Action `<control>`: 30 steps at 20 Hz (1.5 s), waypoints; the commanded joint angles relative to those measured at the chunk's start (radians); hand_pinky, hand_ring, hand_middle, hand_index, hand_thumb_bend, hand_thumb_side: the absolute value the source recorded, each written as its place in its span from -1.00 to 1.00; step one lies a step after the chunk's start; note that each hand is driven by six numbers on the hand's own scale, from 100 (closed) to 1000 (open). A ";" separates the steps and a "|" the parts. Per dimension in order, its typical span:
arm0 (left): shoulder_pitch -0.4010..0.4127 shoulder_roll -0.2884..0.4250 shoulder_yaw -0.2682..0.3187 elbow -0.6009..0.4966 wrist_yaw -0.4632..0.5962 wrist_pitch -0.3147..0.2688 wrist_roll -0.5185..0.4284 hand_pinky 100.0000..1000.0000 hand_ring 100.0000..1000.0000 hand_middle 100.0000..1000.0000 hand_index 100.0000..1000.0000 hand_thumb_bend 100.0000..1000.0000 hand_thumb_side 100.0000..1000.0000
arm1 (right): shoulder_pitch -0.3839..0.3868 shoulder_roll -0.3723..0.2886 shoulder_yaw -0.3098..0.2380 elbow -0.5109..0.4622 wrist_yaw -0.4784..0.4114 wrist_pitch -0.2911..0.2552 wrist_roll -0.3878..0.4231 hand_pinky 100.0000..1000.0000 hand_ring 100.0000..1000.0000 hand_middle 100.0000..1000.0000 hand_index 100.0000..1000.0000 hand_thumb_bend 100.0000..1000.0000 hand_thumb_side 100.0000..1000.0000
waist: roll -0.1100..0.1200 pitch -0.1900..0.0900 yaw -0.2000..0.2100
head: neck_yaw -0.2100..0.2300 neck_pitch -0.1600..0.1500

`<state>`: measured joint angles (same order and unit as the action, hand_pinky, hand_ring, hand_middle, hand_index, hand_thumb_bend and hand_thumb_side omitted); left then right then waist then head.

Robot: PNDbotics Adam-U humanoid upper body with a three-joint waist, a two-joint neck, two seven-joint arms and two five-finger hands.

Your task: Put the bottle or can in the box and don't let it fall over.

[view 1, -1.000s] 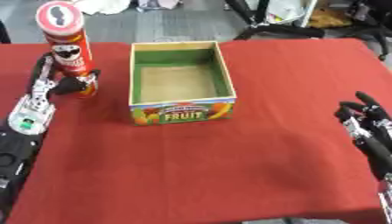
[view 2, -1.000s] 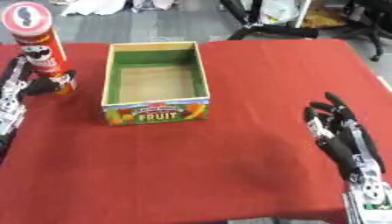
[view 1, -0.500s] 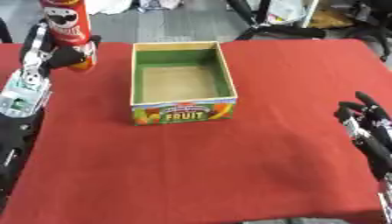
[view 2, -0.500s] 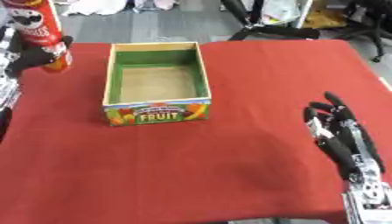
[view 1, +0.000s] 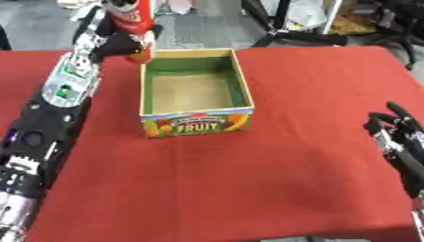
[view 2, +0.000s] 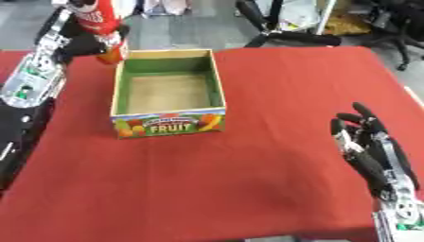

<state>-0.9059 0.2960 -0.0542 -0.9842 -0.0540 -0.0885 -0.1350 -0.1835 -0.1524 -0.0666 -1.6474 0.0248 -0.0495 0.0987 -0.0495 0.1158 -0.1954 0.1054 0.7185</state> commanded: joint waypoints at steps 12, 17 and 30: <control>0.038 -0.005 -0.032 0.039 -0.289 -0.026 0.039 0.73 0.73 0.66 0.98 0.82 0.53 | -0.006 -0.005 -0.004 -0.007 -0.005 -0.002 0.002 0.70 0.51 0.52 0.94 -0.62 -0.18 | 0.005 -0.018 -0.004 | -0.006 -0.009; 0.103 0.051 -0.026 -0.060 -0.262 -0.010 0.056 0.74 0.73 0.67 0.98 0.80 0.54 | -0.008 -0.007 -0.007 -0.008 -0.003 -0.002 -0.001 0.70 0.51 0.52 0.94 -0.62 -0.19 | 0.006 -0.017 0.007 | -0.017 -0.016; 0.514 0.196 0.161 -0.638 -0.007 0.042 0.036 0.69 0.69 0.59 0.78 0.05 0.42 | -0.011 -0.018 -0.019 -0.014 -0.002 -0.002 -0.011 0.70 0.51 0.52 0.94 -0.64 -0.18 | 0.012 -0.012 0.068 | -0.045 -0.032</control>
<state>-0.3843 0.4668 0.0742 -1.5658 -0.0774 -0.0492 -0.0931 -0.1839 -0.1465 -0.0781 -1.6446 0.0222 -0.0489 0.0912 -0.0391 0.1161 -0.1261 0.0655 0.7002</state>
